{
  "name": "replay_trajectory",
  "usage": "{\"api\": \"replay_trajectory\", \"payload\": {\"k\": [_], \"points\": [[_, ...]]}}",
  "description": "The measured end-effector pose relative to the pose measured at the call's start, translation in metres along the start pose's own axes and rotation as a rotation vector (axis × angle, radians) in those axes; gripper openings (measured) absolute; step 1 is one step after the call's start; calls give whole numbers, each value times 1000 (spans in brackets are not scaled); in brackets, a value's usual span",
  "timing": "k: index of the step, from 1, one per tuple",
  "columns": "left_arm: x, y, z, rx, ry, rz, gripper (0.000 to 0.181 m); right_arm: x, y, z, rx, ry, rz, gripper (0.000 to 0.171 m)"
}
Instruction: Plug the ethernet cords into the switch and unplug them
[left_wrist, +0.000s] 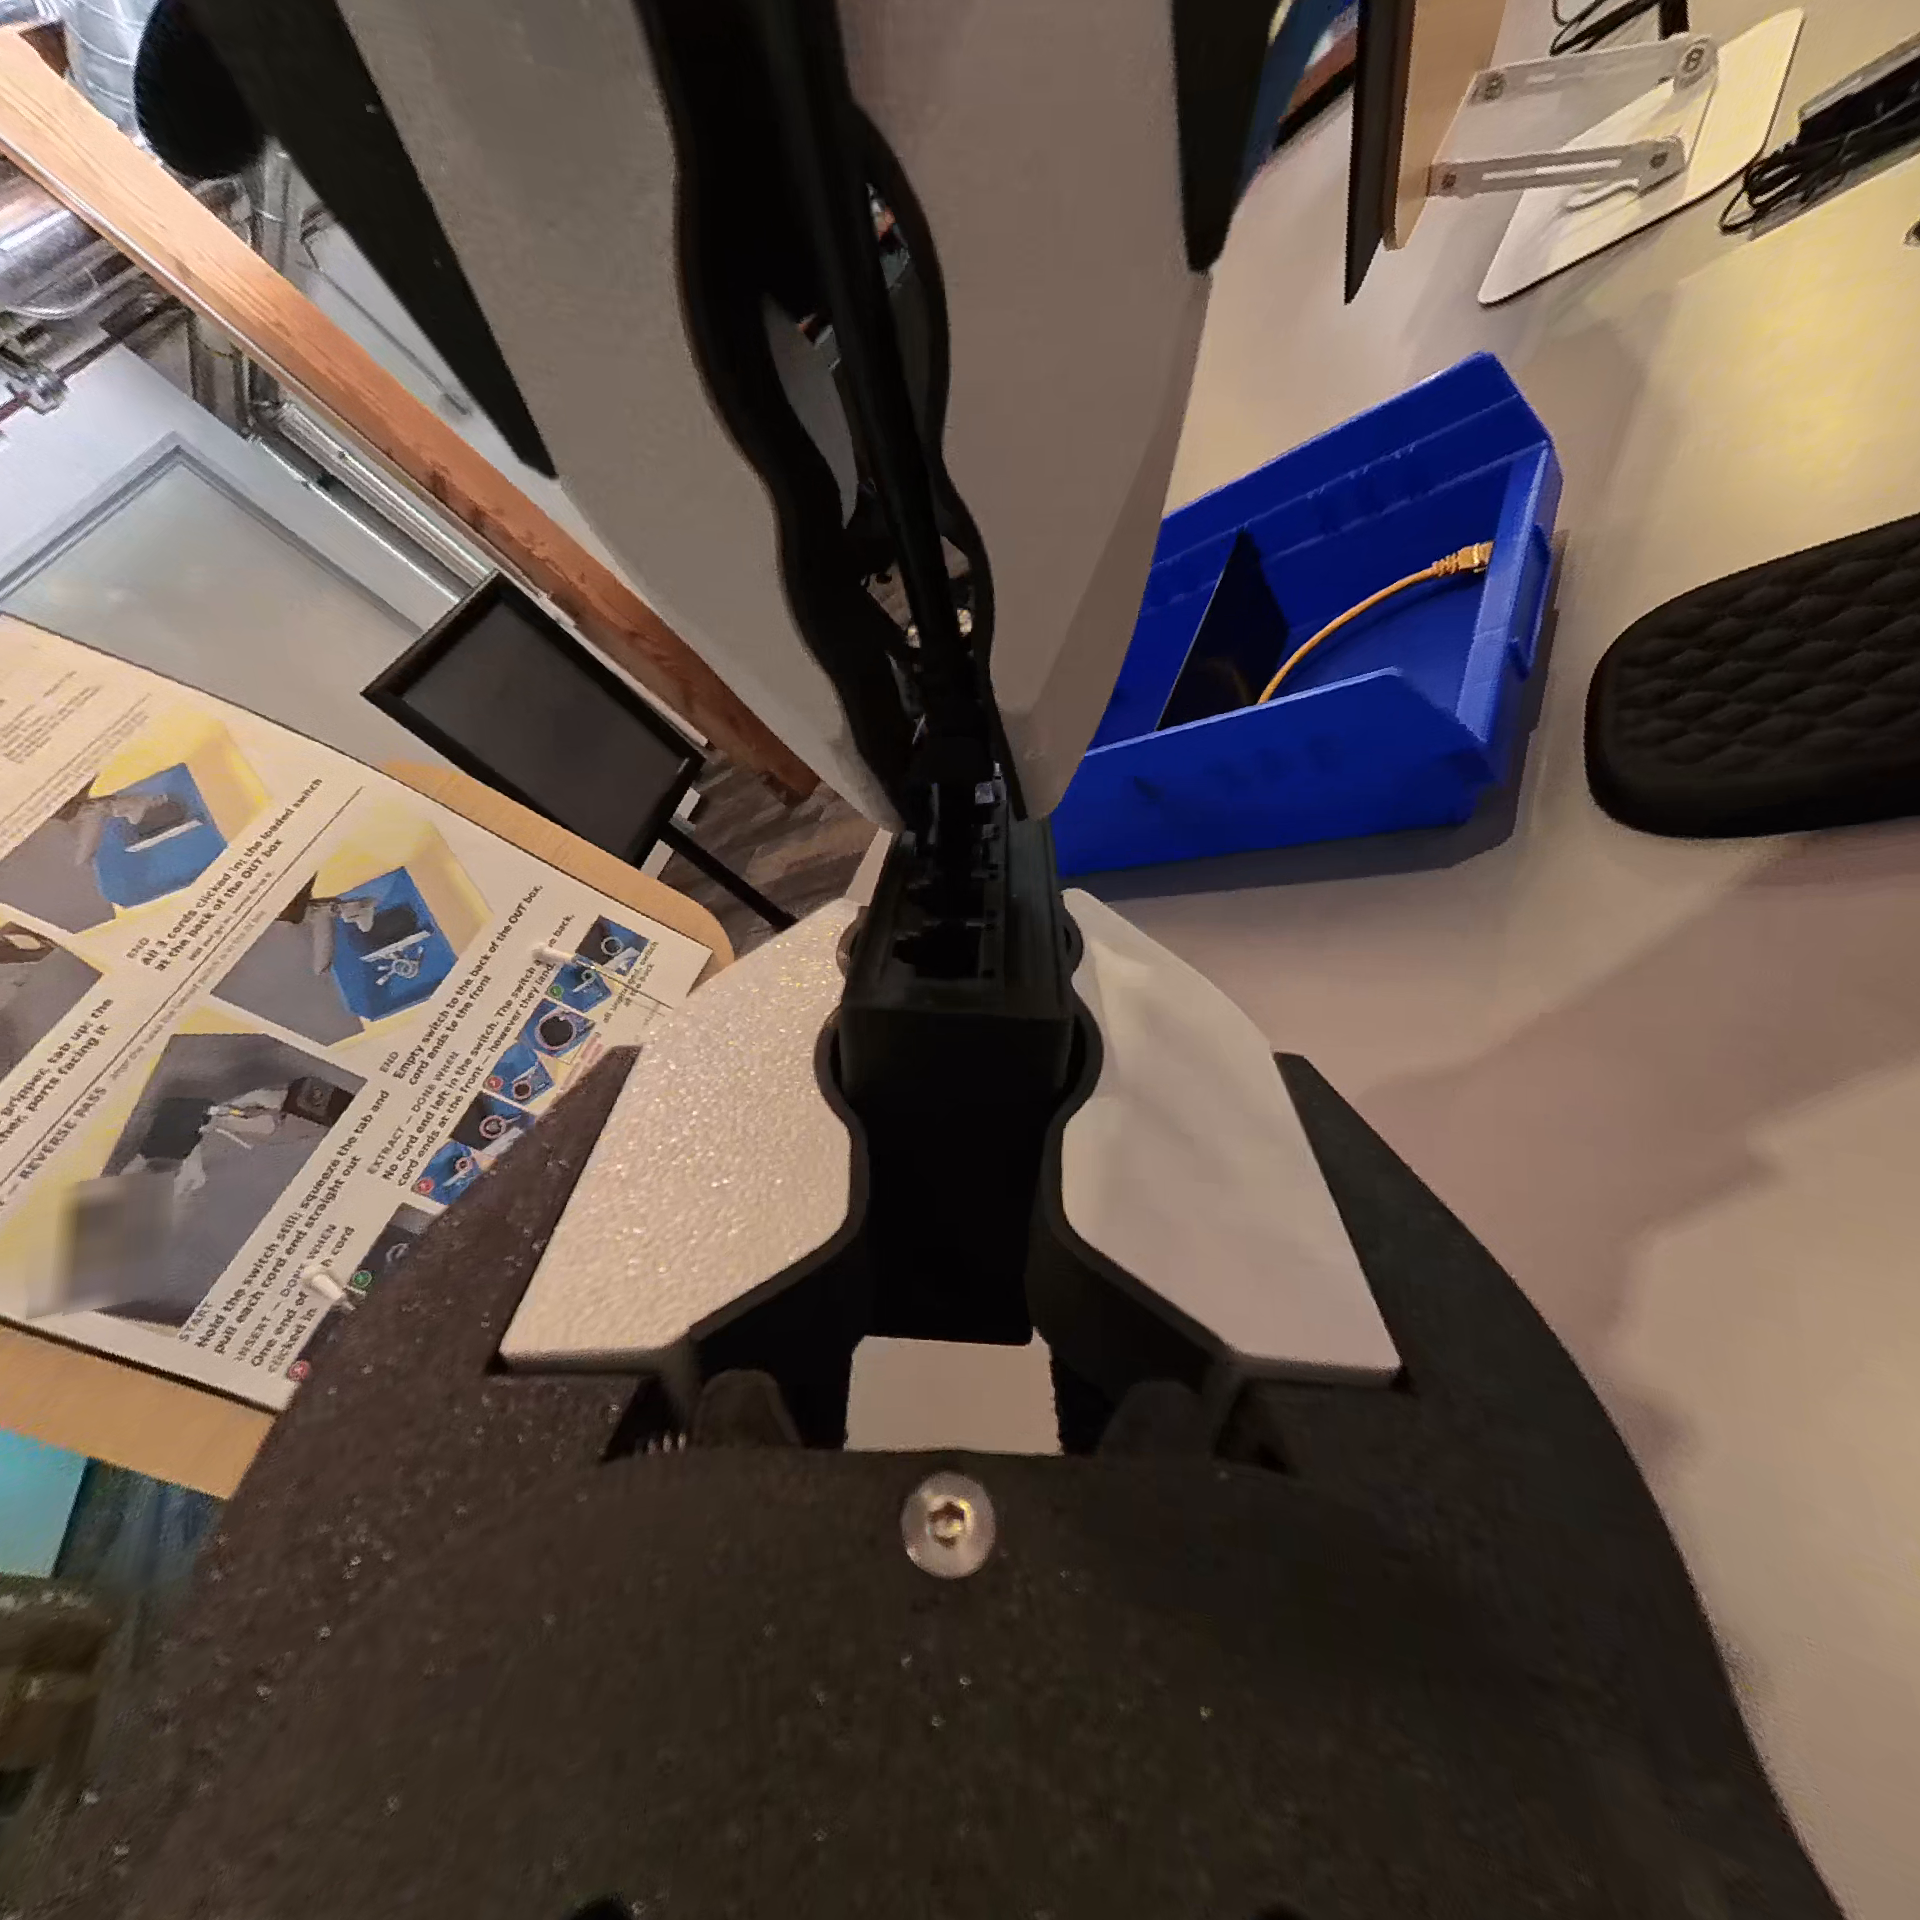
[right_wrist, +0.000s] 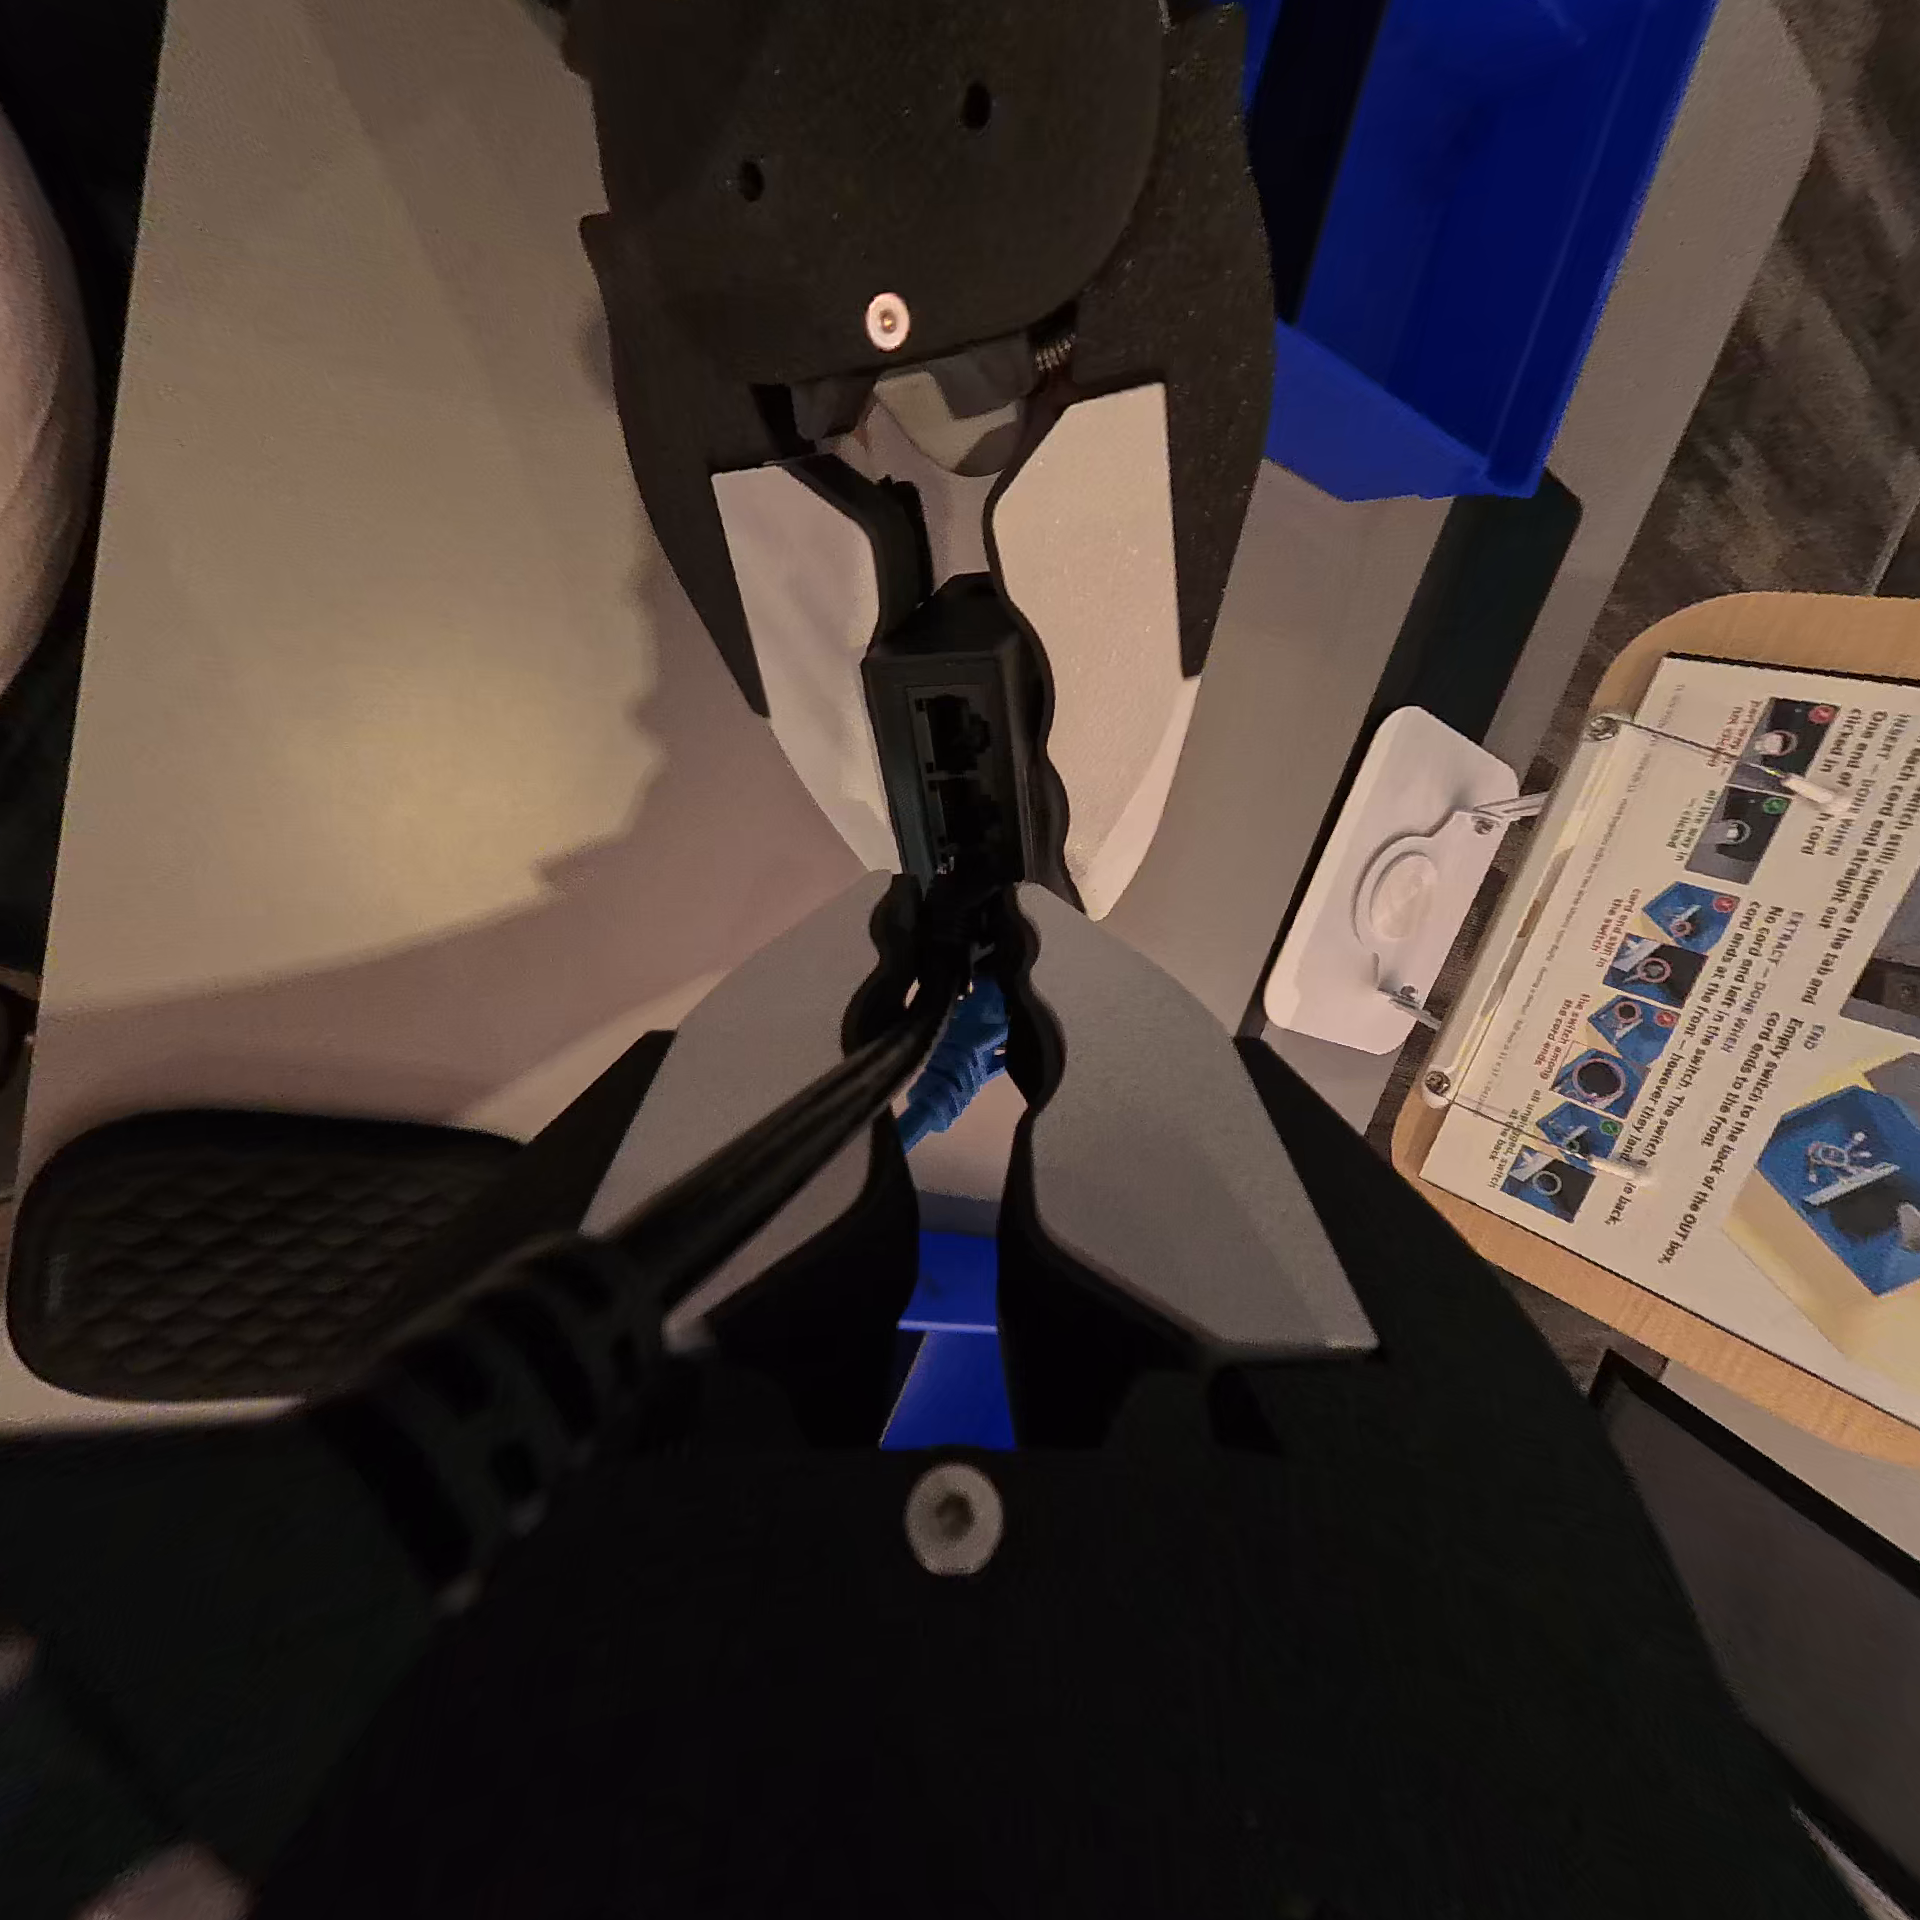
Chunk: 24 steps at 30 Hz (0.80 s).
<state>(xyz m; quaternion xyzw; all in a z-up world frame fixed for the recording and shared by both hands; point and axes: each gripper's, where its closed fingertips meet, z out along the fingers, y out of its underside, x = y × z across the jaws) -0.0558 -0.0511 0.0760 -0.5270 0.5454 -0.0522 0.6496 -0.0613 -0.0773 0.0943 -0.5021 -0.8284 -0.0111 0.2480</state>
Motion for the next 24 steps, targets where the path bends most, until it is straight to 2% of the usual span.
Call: {"api": "replay_trajectory", "payload": {"k": [5, 10, 13, 19, 24], "points": [[7, -4, -5, 83, 161, -106, 32, 0, -7, 1, 90, -51, 89, 12], [9, -11, 0, 204, 107, -78, 45, -4, -3, 3, 140, -78, 120, 11], [12, -10, 3, 194, 116, -106, 47, -6, 0, 4, 184, -82, 146, 11], [15, -1, 6, 94, 160, -166, 42, -7, 3, 9, 216, -72, 142, 12], [14, 5, 7, 32, 127, -141, 41, -4, 8, 13, 133, 11, 11, 13]]}}
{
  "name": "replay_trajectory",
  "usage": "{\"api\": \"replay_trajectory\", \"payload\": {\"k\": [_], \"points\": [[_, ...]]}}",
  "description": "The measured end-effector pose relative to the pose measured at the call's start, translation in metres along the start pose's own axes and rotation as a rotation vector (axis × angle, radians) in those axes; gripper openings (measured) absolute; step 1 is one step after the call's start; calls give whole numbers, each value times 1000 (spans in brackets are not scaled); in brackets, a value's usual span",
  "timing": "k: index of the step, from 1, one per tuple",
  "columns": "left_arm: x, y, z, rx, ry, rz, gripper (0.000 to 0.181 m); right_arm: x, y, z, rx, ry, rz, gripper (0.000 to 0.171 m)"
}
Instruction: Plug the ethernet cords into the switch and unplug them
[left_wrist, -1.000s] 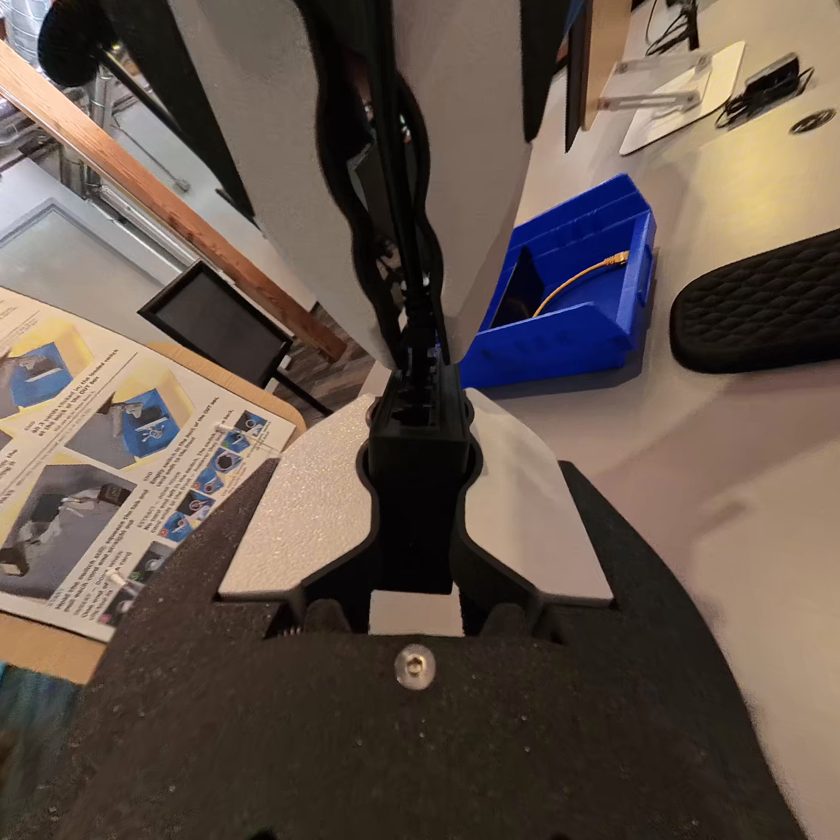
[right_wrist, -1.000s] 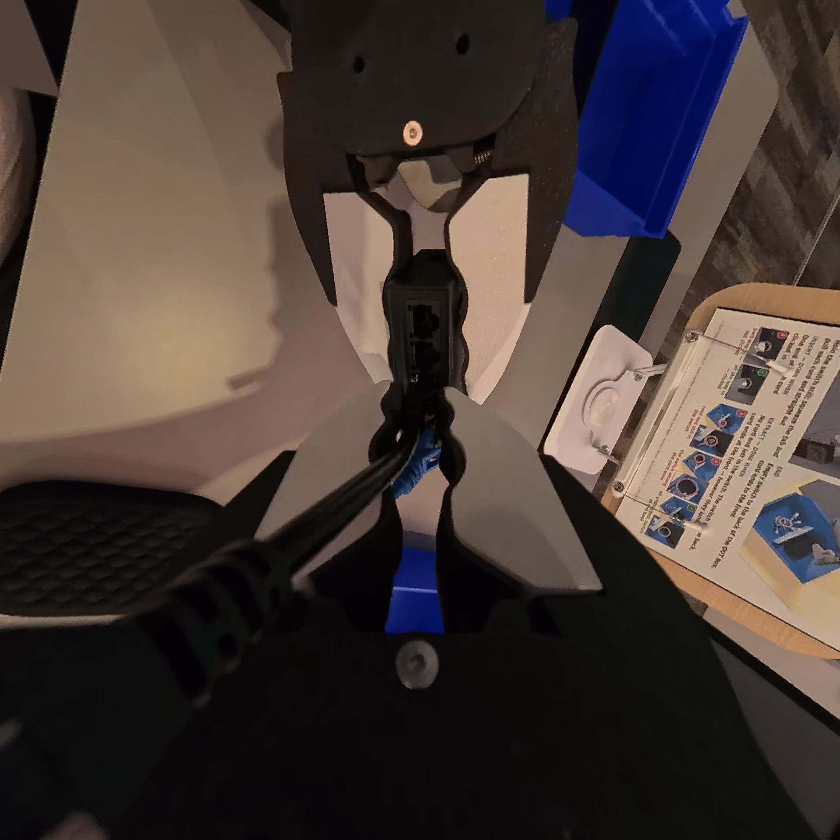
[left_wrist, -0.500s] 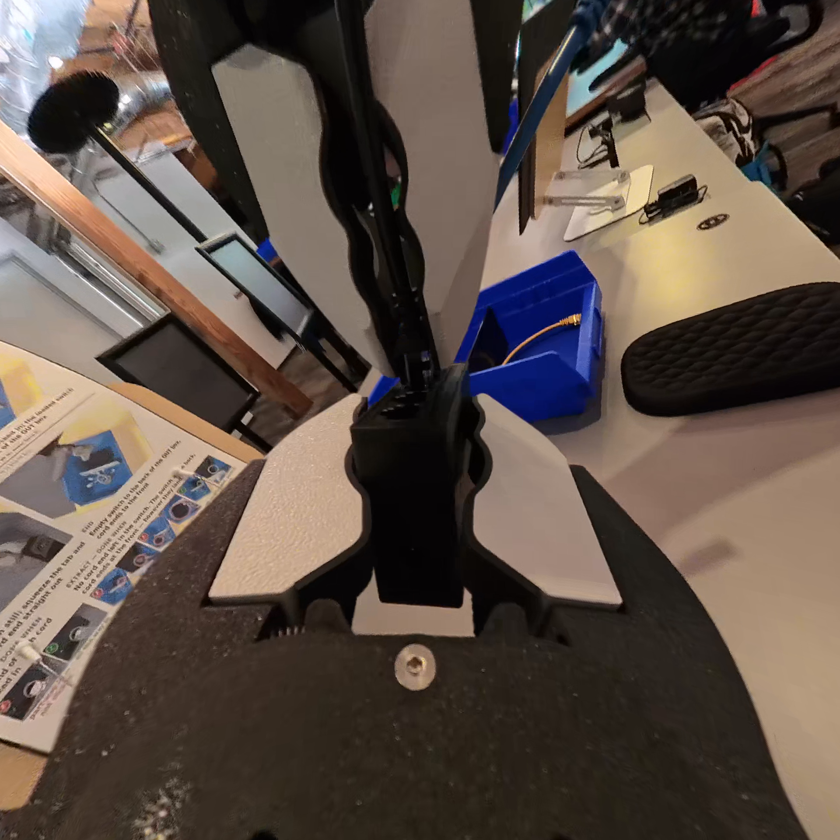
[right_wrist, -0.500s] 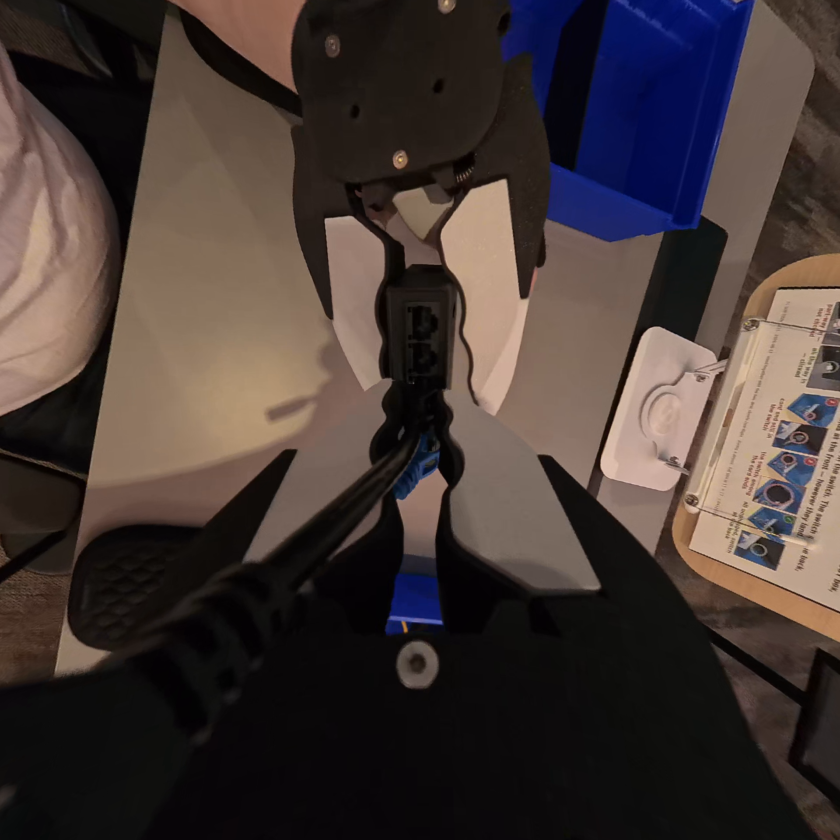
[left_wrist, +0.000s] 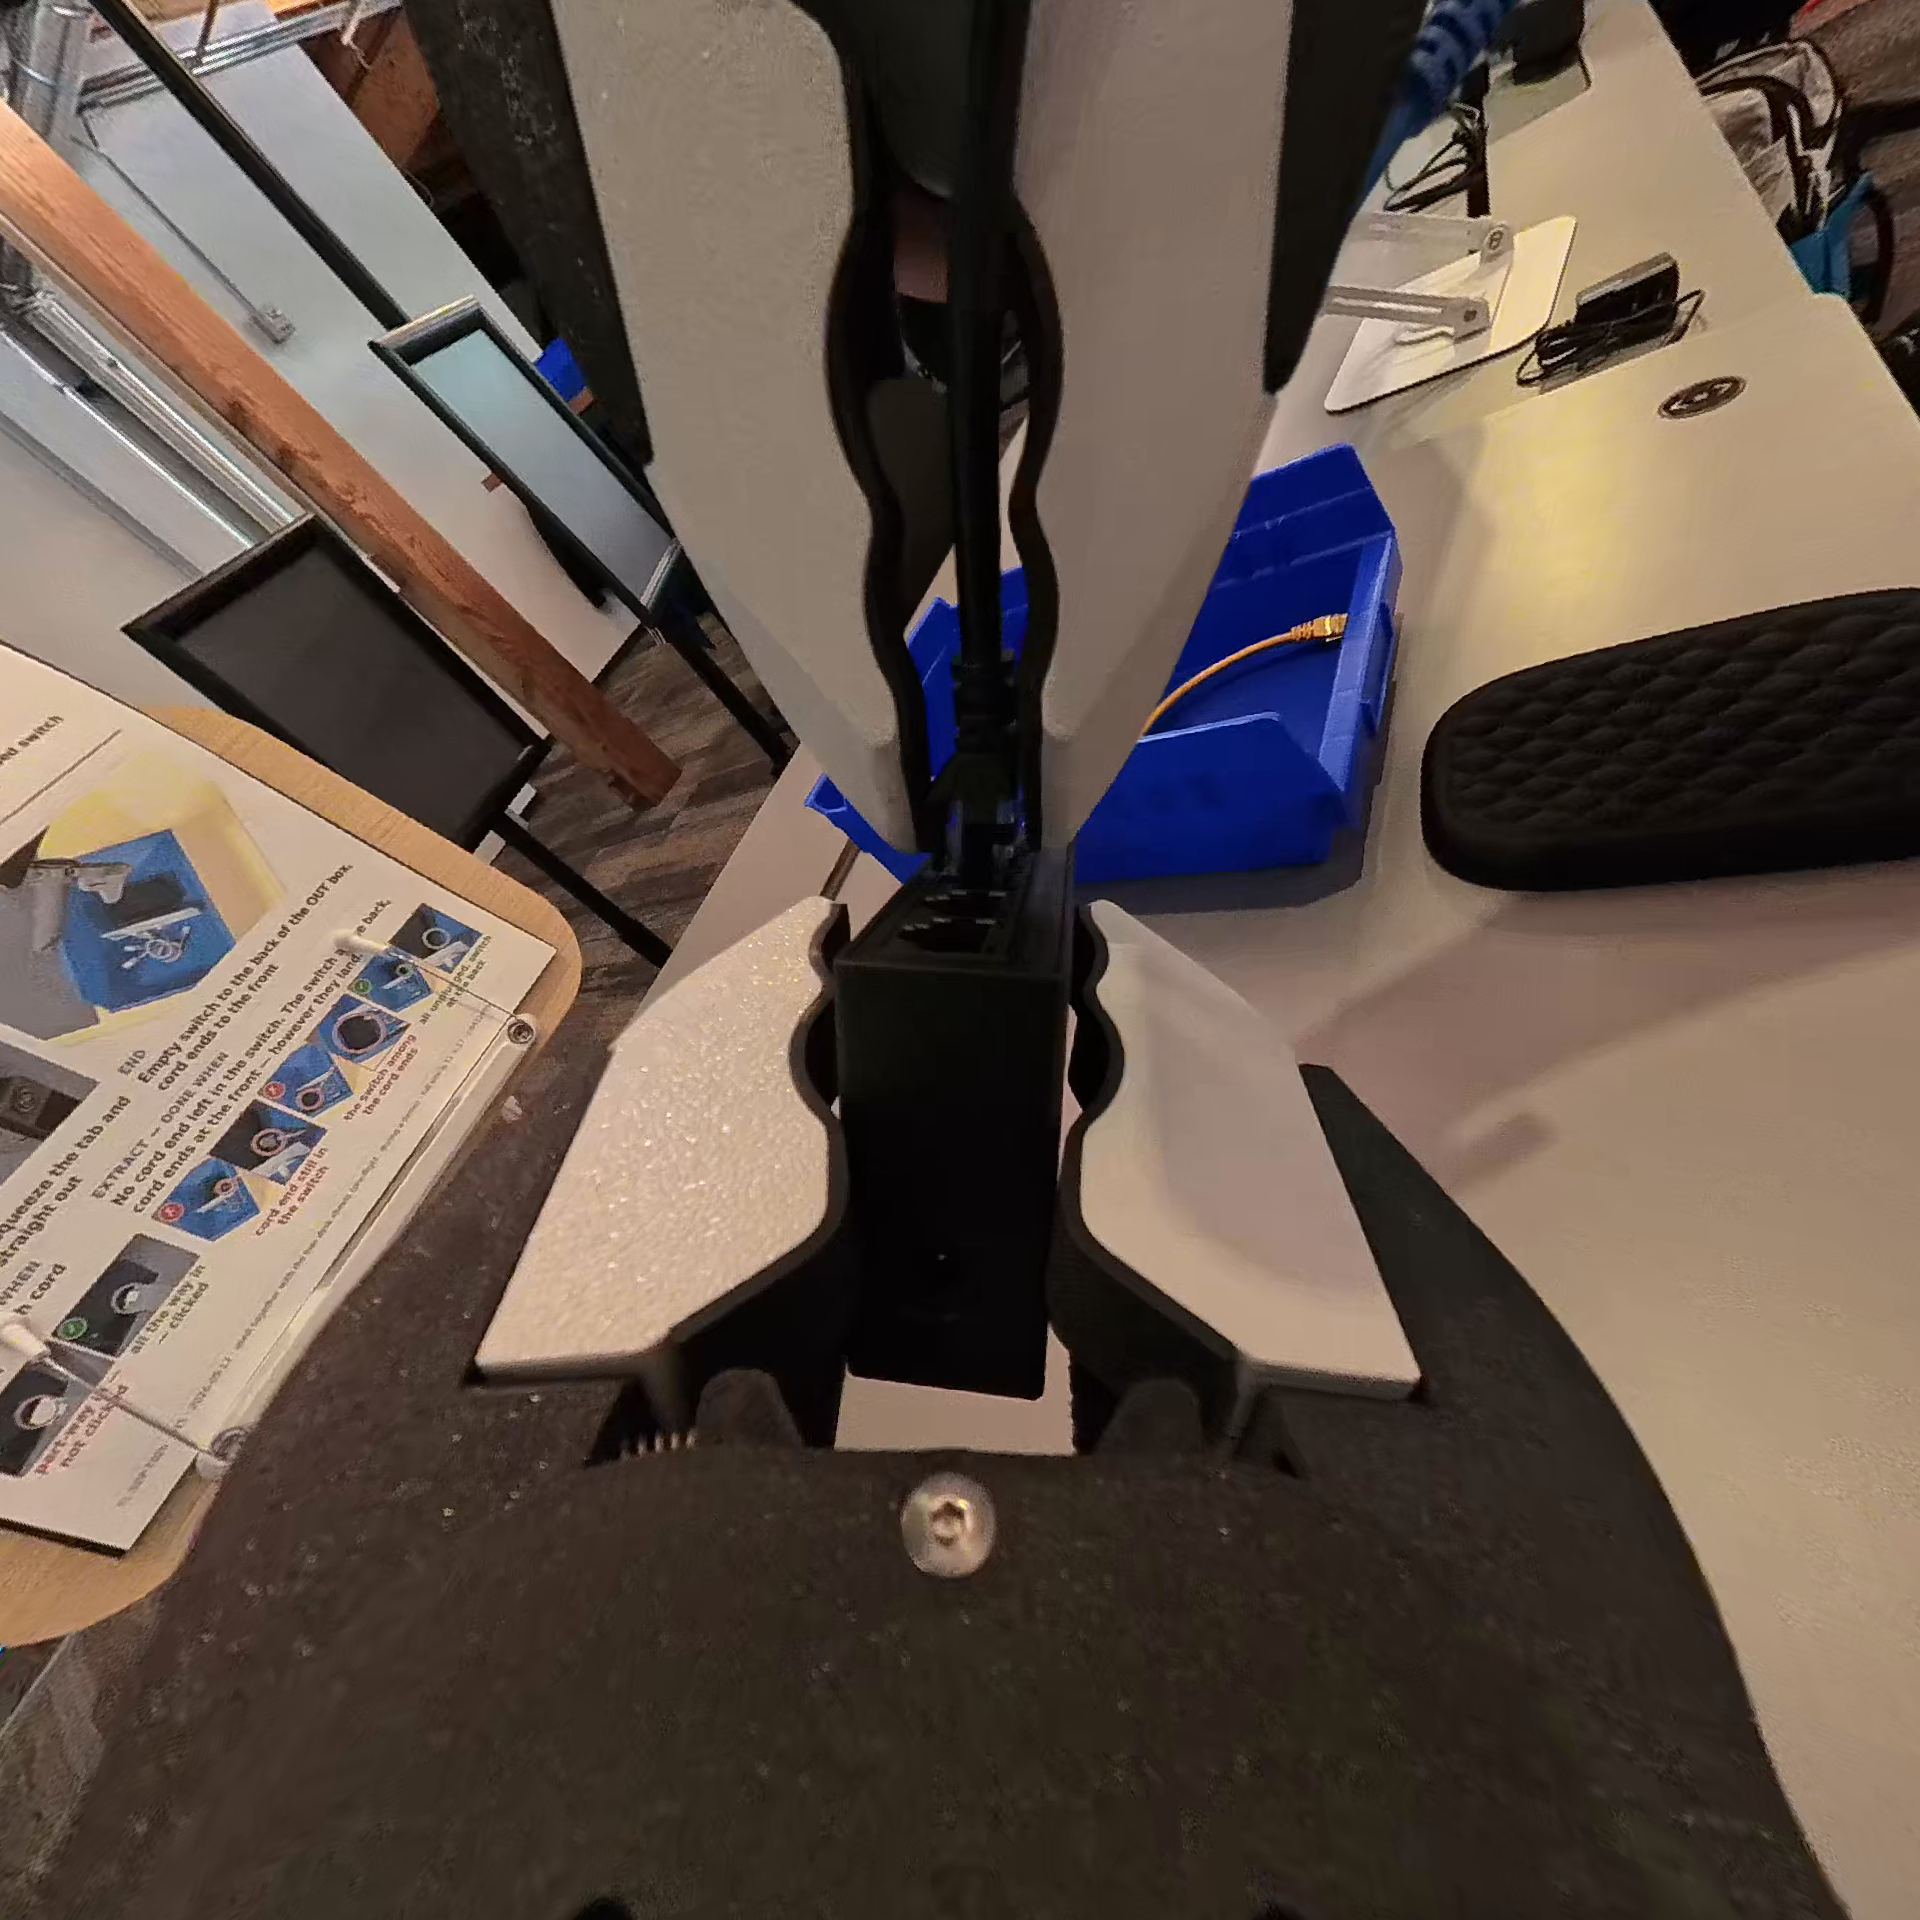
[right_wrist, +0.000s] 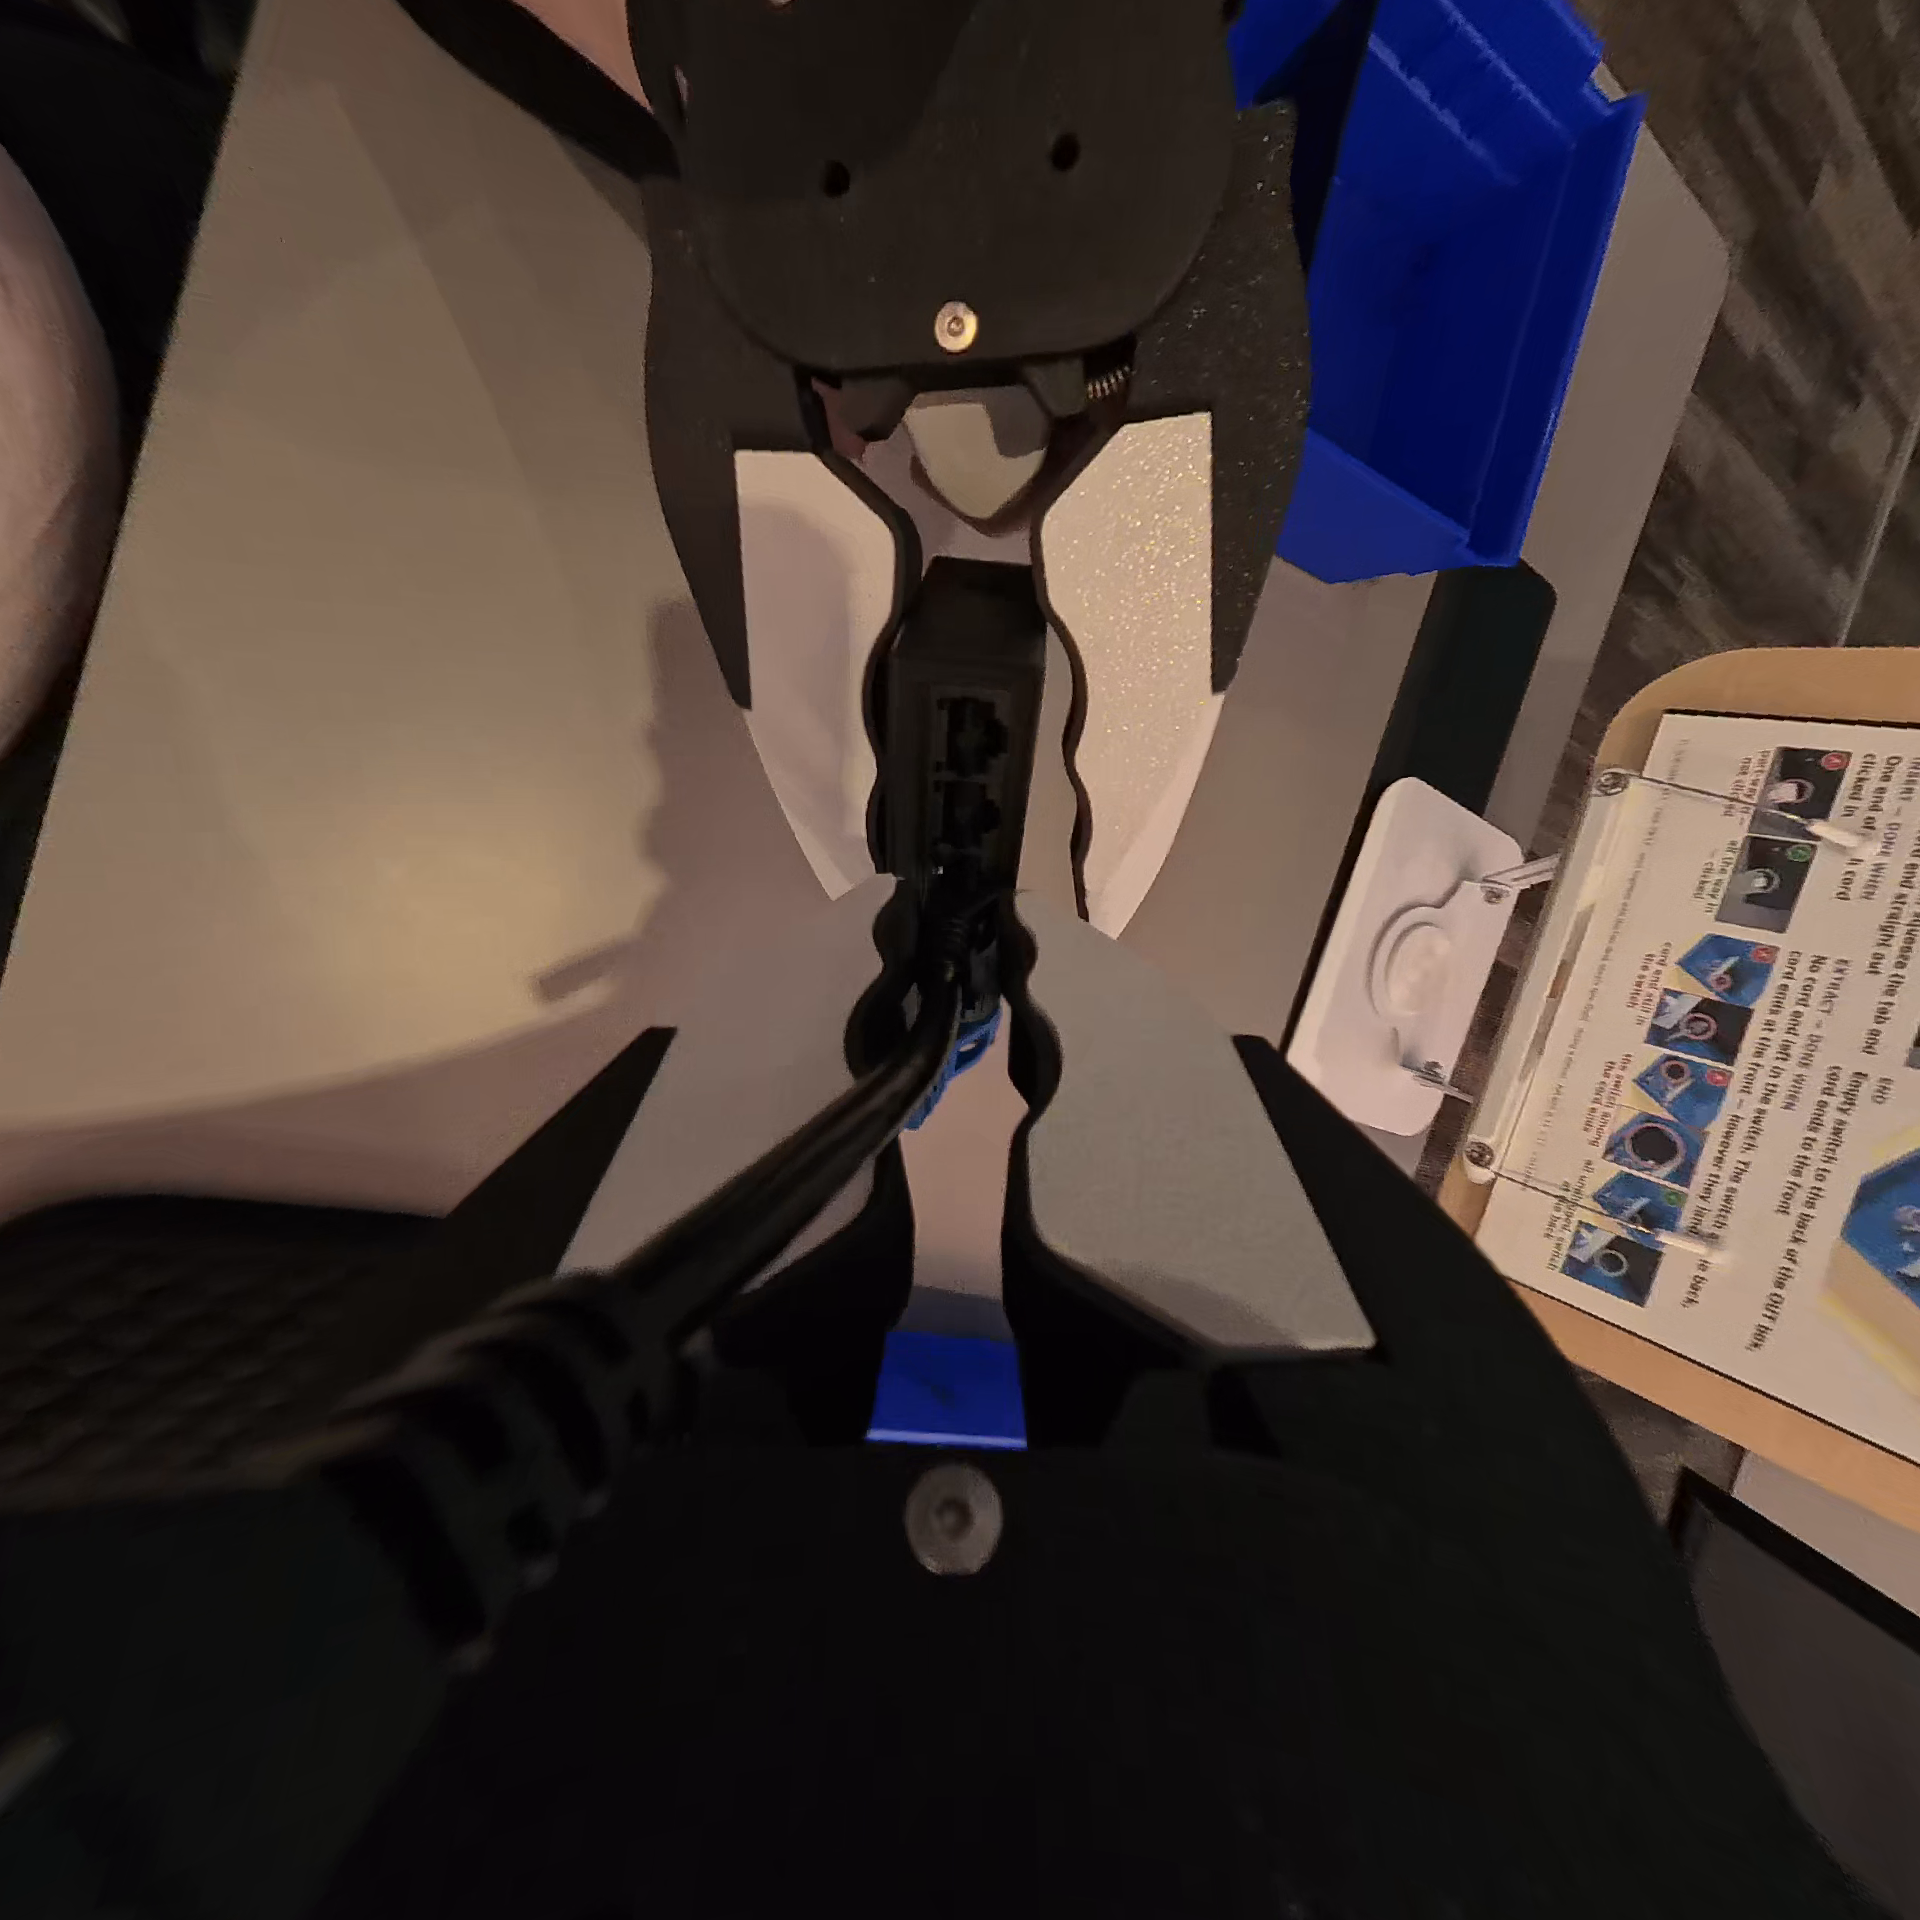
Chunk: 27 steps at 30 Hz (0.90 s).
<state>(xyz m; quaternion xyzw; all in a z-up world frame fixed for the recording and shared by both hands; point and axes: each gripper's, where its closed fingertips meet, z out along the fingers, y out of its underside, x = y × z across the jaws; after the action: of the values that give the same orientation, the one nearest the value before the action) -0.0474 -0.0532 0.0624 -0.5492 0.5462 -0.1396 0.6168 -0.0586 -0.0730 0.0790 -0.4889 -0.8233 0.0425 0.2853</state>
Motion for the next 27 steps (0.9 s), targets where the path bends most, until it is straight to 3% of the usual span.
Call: {"api": "replay_trajectory", "payload": {"k": [7, 15, 17, 27], "points": [[-2, -1, -2, -10, -18, -26, 41, 4, -1, -1, -31, 54, -44, 12], [-4, -10, -5, 40, -76, 70, 42, 2, -6, -6, 23, 42, -16, 11], [-4, -9, -3, 45, -82, 80, 49, 2, -6, -4, 30, 34, 0, 11], [4, 5, 5, -61, -41, 78, 47, -6, 2, 6, 37, -48, 78, 11]]}}
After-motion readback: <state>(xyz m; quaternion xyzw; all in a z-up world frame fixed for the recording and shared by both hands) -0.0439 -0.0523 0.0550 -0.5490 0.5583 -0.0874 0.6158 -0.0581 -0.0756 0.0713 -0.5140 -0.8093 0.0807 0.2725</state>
